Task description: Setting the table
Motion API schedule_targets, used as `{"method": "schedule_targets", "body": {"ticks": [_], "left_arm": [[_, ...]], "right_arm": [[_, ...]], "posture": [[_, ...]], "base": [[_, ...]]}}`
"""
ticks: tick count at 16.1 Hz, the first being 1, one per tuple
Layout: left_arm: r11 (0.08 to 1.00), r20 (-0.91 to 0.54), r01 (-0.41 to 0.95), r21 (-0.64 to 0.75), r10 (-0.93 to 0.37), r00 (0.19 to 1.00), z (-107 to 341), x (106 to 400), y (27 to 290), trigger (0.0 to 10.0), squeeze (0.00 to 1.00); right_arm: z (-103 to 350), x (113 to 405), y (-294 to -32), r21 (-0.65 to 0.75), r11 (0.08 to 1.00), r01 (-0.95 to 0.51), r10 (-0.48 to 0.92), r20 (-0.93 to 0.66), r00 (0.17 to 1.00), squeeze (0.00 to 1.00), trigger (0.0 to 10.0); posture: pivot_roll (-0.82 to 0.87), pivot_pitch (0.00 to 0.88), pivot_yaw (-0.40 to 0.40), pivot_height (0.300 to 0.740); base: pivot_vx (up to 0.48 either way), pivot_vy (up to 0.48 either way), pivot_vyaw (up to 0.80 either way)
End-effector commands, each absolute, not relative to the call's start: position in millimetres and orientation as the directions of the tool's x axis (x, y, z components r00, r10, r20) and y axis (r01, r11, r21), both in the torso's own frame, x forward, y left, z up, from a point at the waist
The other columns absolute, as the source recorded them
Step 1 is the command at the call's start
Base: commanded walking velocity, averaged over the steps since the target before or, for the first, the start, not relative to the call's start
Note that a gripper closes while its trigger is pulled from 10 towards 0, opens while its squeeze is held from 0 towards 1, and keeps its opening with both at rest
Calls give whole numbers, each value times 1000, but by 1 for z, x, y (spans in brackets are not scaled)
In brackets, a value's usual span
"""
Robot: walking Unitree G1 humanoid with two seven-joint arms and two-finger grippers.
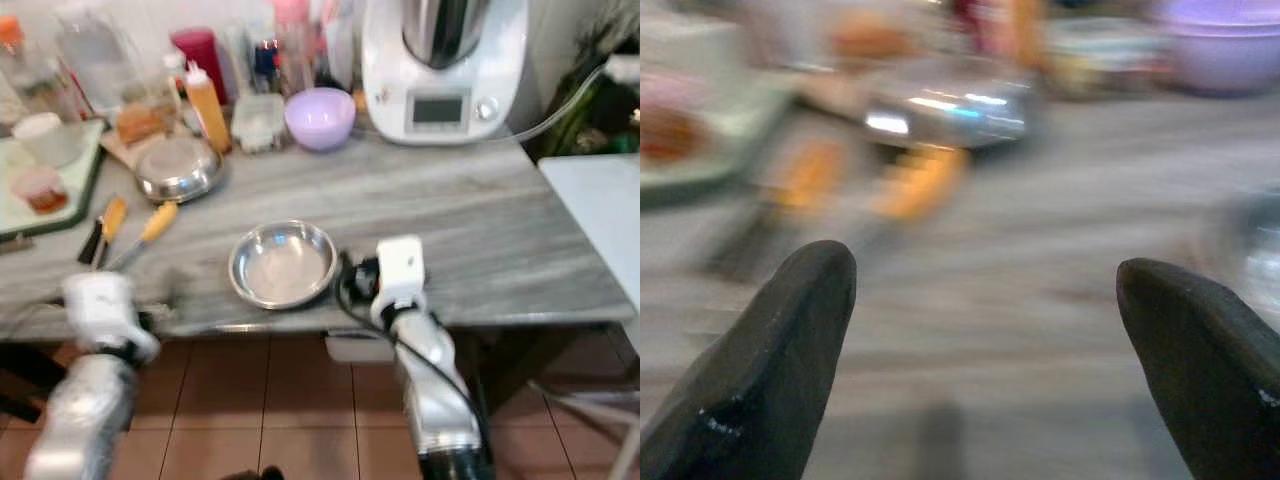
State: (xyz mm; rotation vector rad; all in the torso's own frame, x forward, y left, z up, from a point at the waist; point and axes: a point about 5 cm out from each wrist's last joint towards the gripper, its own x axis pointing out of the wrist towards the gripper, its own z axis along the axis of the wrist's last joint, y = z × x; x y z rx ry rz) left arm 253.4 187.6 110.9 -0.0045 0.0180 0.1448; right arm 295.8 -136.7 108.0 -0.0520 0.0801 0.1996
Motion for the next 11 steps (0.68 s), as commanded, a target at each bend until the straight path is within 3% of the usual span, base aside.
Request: {"method": "schedule_targets", "body": {"ticks": [1, 11], "left_arm": [[984, -48, -178, 12, 178, 983, 105, 249, 190, 10000, 0], [987, 22, -125, 103, 123, 992, 120, 246, 187, 10000, 0]], "right_arm": [[112, 296, -133, -38, 974, -222, 220, -64, 973, 0, 10000], [132, 293, -137, -81, 974, -210, 213, 39, 976, 0, 10000]], "posture": [[-74, 78, 116, 740], [-82, 81, 116, 740]], "base": [[0, 0, 0], [0, 0, 0]]}}
